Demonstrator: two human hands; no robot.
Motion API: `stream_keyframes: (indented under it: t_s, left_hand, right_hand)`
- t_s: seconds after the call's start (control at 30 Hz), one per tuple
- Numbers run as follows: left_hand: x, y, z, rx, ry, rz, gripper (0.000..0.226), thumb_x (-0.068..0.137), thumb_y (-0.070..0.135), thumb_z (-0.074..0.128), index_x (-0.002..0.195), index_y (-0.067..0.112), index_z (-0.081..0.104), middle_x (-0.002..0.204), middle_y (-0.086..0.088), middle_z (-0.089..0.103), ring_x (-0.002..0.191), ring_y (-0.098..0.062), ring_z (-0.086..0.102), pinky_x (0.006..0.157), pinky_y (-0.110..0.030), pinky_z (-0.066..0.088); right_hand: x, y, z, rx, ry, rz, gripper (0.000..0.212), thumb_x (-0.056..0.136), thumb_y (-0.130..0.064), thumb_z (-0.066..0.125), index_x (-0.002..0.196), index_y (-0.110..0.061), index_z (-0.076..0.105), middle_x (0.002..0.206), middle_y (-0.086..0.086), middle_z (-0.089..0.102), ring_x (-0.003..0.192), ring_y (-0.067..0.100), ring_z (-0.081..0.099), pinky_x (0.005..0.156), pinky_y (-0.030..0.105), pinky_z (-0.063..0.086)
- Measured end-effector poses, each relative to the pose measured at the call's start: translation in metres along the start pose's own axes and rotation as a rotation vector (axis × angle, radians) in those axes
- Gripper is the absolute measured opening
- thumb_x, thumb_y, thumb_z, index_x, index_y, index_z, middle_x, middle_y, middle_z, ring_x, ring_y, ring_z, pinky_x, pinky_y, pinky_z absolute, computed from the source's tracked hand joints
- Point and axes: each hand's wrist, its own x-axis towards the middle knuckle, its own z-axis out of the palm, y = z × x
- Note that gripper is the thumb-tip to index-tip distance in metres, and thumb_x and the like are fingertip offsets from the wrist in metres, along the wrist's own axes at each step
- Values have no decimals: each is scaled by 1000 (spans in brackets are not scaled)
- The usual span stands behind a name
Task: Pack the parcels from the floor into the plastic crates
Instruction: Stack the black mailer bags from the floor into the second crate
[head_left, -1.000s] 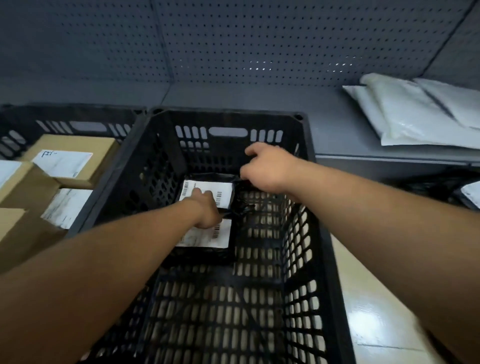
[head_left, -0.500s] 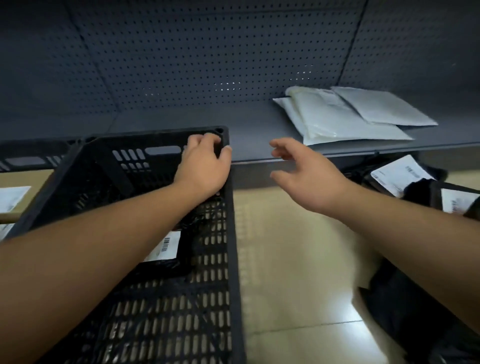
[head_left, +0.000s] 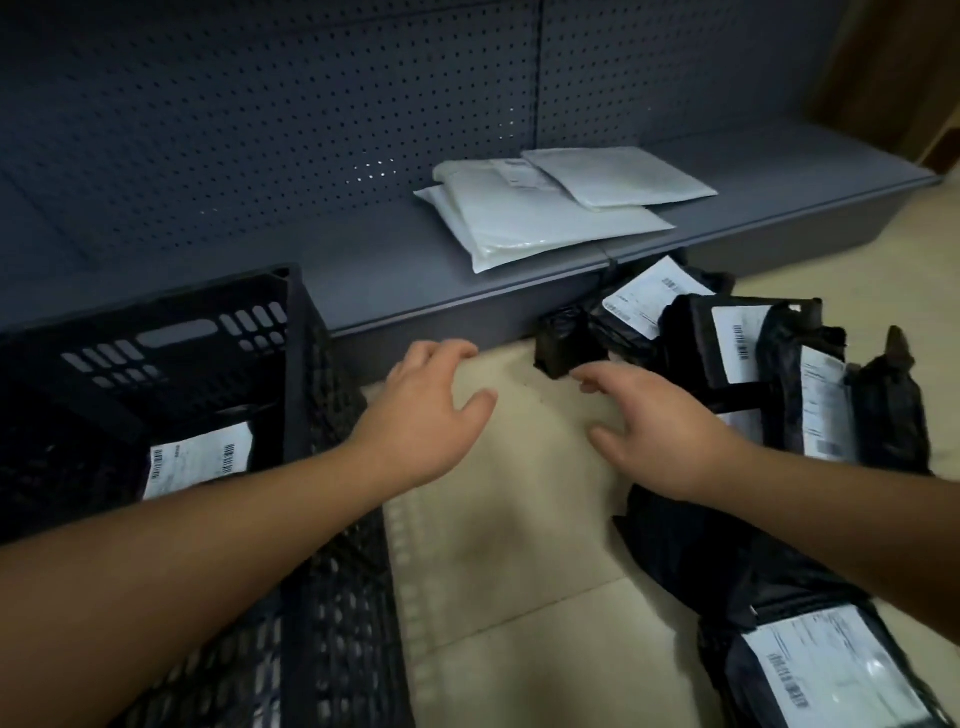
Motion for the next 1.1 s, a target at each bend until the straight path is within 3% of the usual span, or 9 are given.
stream_keyframes:
  t_s: [0.13,0.4,0.5,0.6,0.73,0.83,0.97,1.03,1.1]
  left_hand:
    - [-5,9,24,20,-113,-34,52,92,56,54,140,38,46,142,5,43,128,-21,52,109,-40,43]
    - [-35,57,91,-17,-368,-95,52,94,52,56,142,35,44,142,3,45,118,-16,57,103,-30,44]
    - [-47,84,128,-89,-422,-126,52,94,48,59,142,33,47,141,1,47,116,-17,58,103,-28,43]
    - [-59,106,165,-139,-485,-162,52,94,47,61,141,29,49,138,-1,51,111,-18,60,96,-25,43]
    - [-76,126,201,-190,-609,-241,48,94,47,62,136,25,51,126,1,55,96,-13,62,78,-22,45]
    - [-83,135,220,-241,-680,-369,37,94,45,61,119,19,50,103,1,60,80,-13,60,63,-23,46]
    - [-90,145,240,-342,-778,-567,47,89,41,61,119,5,55,93,-8,63,76,-17,62,67,-25,51]
    - [-95,150,246,-367,-846,-637,39,91,40,61,116,10,59,90,-3,59,72,-15,58,66,-25,55]
    - [-100,155,252,-384,-899,-667,35,94,41,59,121,19,63,94,1,59,77,-14,57,70,-26,58]
  right_hand:
    - [-32,42,3,-57,-75,53,56,93,-25,61,147,-26,44,136,-7,54,129,14,48,102,19,34]
    - [-110,115,23,-47,-182,227,48,91,-29,63,138,-28,52,119,-9,57,115,13,54,99,25,44]
    - [-134,138,27,-27,-187,282,35,90,-25,63,125,-26,58,108,-8,56,103,13,55,93,25,46]
    - [-150,156,26,-56,-195,305,10,88,-21,61,96,-24,57,88,-9,53,84,15,54,76,29,46]
    - [-169,182,19,-79,-244,413,7,88,-23,59,82,-23,56,79,-7,58,74,13,56,69,36,51]
    - [-185,204,17,-105,-304,524,8,90,-30,59,86,-26,53,84,-9,54,77,9,54,68,33,47]
    - [-200,226,20,-165,-372,704,32,88,-39,61,112,-22,49,105,0,49,100,24,53,82,34,46]
    - [-204,233,21,-147,-390,801,53,88,-43,62,131,-17,46,127,11,50,115,32,53,93,39,48]
    - [-204,238,23,-83,-432,860,64,89,-44,62,141,-14,42,135,14,51,113,31,57,92,36,49]
